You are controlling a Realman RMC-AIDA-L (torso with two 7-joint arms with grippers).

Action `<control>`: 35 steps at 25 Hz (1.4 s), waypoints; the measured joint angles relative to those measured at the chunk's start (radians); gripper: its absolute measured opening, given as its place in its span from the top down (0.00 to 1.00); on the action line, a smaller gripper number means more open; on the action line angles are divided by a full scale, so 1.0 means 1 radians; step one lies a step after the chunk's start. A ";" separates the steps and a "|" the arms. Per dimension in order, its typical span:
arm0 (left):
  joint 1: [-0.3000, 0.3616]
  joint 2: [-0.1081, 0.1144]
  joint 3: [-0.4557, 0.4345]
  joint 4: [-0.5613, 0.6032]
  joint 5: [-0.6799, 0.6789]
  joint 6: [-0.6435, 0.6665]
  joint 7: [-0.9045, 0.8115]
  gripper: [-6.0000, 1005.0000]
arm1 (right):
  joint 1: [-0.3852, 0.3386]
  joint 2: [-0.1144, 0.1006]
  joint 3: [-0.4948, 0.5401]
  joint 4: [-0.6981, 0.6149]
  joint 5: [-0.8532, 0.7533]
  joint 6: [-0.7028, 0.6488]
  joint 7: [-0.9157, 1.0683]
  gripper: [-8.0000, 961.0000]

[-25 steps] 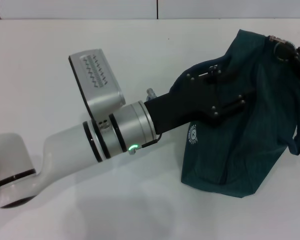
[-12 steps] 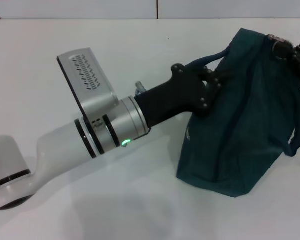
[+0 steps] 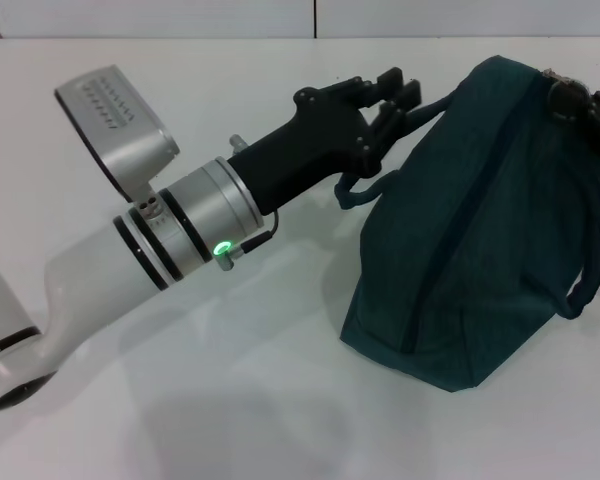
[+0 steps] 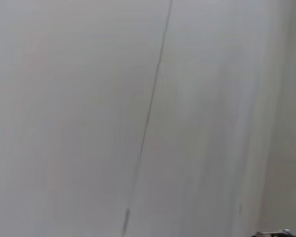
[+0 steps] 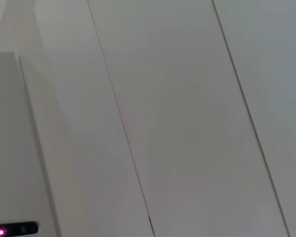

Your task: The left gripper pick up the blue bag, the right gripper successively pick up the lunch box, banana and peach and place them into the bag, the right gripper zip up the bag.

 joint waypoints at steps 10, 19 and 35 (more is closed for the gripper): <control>-0.174 0.010 -0.010 -0.088 0.210 0.003 -0.369 0.59 | -0.001 0.003 0.000 0.000 -0.002 -0.002 0.000 0.96; -0.191 0.005 -0.047 -0.092 0.241 -0.003 -0.423 0.31 | -0.009 0.004 -0.003 0.000 -0.003 -0.007 0.000 0.96; -0.097 -0.002 -0.091 -0.082 0.236 0.003 -0.206 0.70 | -0.026 -0.003 -0.012 0.000 -0.007 -0.013 0.000 0.95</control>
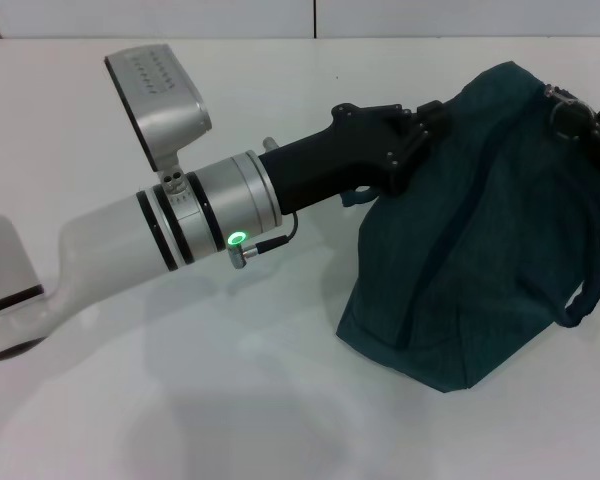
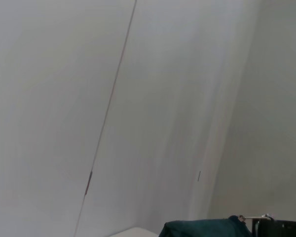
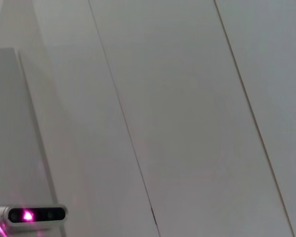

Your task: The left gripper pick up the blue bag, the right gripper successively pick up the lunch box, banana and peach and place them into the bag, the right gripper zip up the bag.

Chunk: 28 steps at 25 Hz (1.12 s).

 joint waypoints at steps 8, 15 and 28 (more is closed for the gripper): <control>0.009 0.000 -0.001 0.002 0.003 0.003 0.011 0.98 | -0.005 -0.002 0.006 -0.010 -0.032 -0.004 -0.014 0.95; 0.015 -0.002 -0.021 0.002 -0.001 -0.002 0.053 0.99 | -0.056 0.016 0.065 0.114 0.199 -0.108 -0.281 0.68; 0.023 0.005 -0.023 0.039 0.008 0.005 0.100 0.99 | 0.024 0.020 -0.023 0.205 0.323 0.312 -0.301 0.23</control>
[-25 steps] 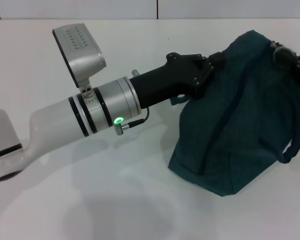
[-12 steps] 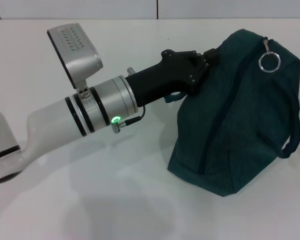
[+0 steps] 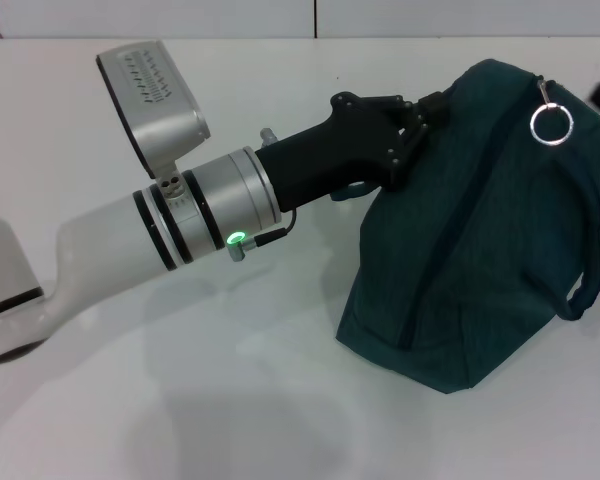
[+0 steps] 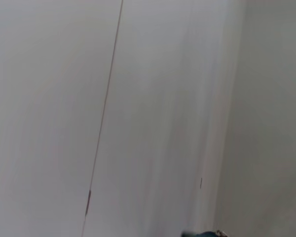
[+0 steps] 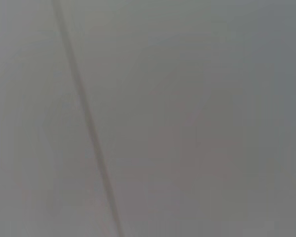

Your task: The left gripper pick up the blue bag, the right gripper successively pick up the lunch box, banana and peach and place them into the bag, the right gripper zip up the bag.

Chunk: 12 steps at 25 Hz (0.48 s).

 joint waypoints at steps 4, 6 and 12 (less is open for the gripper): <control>-0.003 0.008 -0.001 0.000 0.006 0.002 0.001 0.99 | 0.040 -0.001 -0.112 -0.001 -0.011 0.056 0.000 0.12; 0.000 0.016 -0.001 0.000 0.024 0.013 0.002 0.99 | 0.043 -0.003 -0.155 -0.005 -0.010 0.055 0.001 0.09; 0.022 0.035 -0.020 -0.016 0.042 0.060 0.039 0.99 | 0.017 -0.008 -0.266 -0.045 -0.011 -0.004 0.036 0.09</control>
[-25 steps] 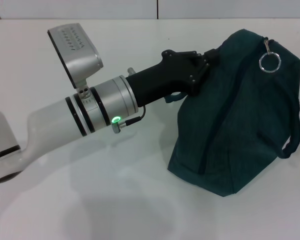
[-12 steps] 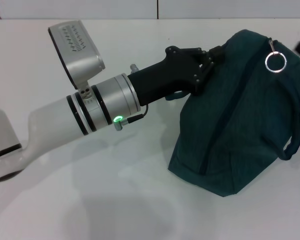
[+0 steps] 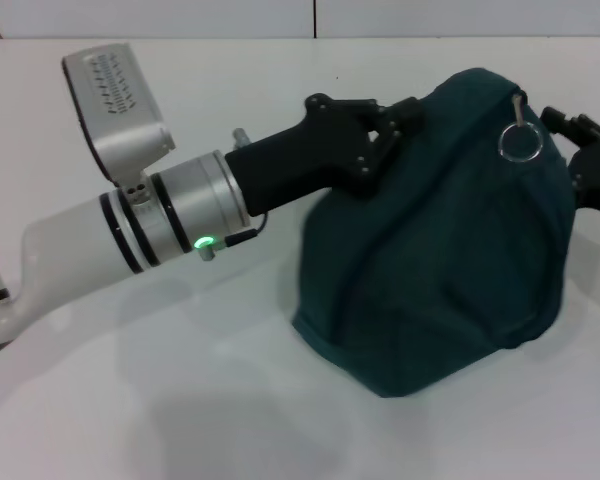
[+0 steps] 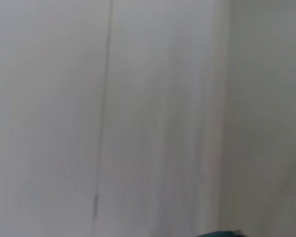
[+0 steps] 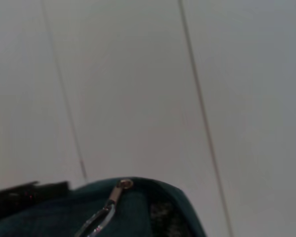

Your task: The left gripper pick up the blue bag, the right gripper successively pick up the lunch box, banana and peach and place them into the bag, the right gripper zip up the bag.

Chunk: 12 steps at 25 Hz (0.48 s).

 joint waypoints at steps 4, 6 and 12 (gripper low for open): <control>0.013 -0.003 -0.033 -0.028 0.001 0.005 0.046 0.99 | -0.005 0.001 -0.015 -0.001 -0.001 -0.055 0.011 0.09; 0.023 0.001 -0.045 -0.028 0.000 0.005 0.052 0.99 | -0.006 0.004 -0.031 -0.001 -0.002 -0.073 0.015 0.09; 0.059 0.021 -0.050 -0.029 -0.005 0.008 0.068 0.99 | -0.003 -0.005 -0.067 -0.004 -0.012 -0.106 0.040 0.10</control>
